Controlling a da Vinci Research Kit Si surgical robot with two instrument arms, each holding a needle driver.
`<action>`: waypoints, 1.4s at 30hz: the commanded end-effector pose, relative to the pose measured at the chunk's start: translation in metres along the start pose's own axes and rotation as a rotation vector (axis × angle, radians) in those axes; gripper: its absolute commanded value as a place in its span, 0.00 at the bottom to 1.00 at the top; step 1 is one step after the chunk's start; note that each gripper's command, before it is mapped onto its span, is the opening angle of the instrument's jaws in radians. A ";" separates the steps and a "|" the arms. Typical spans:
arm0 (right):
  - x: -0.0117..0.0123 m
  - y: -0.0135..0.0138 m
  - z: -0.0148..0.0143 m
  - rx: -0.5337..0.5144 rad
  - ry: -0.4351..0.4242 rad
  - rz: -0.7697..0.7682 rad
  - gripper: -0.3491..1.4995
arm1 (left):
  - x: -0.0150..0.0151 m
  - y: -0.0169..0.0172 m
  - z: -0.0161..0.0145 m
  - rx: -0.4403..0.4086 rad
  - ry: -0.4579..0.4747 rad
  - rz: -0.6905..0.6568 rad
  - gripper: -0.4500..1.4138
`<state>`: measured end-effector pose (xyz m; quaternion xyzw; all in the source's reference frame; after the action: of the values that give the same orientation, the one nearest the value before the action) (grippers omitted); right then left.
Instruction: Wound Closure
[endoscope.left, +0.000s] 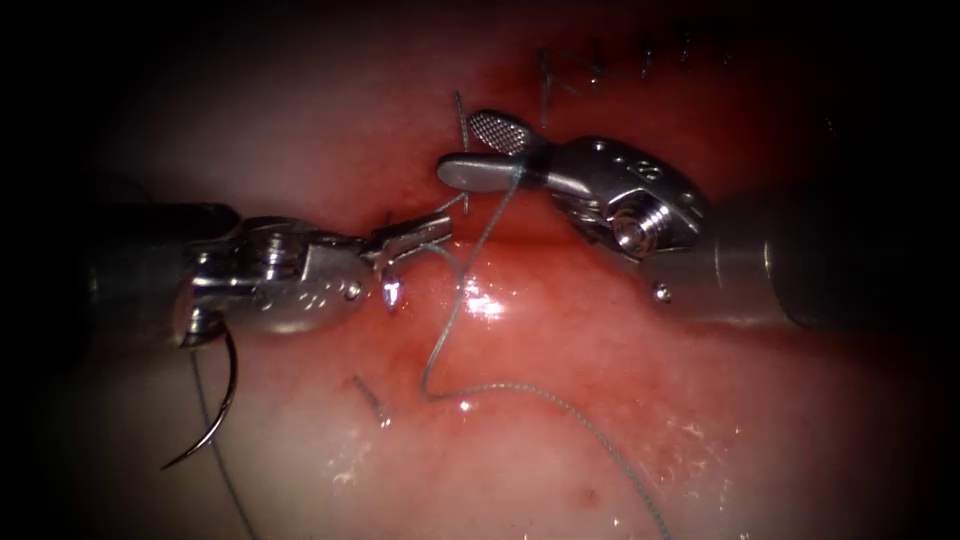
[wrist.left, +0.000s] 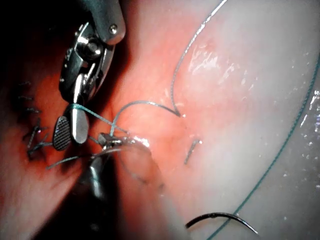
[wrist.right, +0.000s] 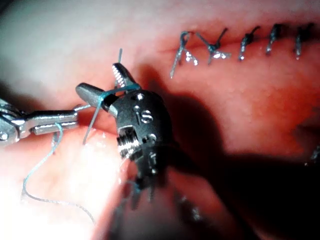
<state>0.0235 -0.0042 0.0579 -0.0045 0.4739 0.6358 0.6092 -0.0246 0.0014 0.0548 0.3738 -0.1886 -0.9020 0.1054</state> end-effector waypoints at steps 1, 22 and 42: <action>-0.0010 0.0001 0.0008 -0.019 -0.009 0.009 0.60 | 0.0002 0.0000 0.0009 0.000 0.002 -0.002 0.00; -0.0031 -0.0007 0.0036 -0.043 -0.111 0.044 0.62 | -0.0010 -0.0011 0.0016 -0.014 0.021 0.001 0.00; -0.0043 -0.0026 0.0023 -0.050 -0.077 0.187 0.00 | -0.0029 -0.0013 0.0003 -0.028 0.017 0.012 0.00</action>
<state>0.0271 -0.0063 0.0596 0.0500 0.4326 0.7012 0.5645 -0.0220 0.0038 0.0559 0.3776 -0.1770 -0.9015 0.1158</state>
